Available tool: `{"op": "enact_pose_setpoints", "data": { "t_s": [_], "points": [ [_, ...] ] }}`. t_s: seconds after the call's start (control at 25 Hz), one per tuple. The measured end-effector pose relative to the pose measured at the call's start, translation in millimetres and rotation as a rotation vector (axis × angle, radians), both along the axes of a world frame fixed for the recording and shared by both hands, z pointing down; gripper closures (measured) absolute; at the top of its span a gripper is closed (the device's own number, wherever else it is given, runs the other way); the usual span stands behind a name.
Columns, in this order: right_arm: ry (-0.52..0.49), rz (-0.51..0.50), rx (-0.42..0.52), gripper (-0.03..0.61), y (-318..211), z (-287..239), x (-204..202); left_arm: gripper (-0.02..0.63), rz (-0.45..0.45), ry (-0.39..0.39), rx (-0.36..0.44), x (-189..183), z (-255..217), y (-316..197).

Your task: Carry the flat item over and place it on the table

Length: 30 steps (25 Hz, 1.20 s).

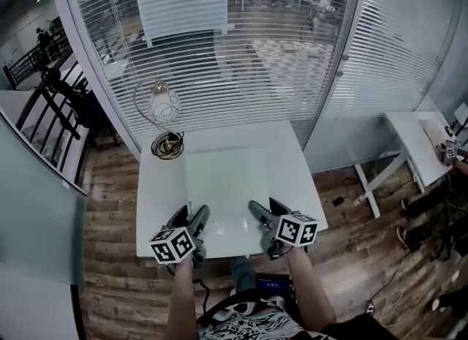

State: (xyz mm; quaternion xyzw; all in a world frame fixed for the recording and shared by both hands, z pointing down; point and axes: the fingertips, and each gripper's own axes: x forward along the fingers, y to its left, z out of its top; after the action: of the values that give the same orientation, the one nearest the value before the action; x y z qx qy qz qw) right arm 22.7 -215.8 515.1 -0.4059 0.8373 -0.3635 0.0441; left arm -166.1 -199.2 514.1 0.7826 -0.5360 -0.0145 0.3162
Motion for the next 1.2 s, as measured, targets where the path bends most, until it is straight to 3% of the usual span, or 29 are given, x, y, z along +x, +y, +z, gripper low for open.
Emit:
{"op": "enact_pose_setpoints", "data": {
  "t_s": [1.2],
  "points": [
    [0.014,-0.018,-0.136,0.268,-44.0,59.5,-8.0,0.313,-0.024,0.030,-0.132,-9.6,61.0,-39.2]
  ]
}}
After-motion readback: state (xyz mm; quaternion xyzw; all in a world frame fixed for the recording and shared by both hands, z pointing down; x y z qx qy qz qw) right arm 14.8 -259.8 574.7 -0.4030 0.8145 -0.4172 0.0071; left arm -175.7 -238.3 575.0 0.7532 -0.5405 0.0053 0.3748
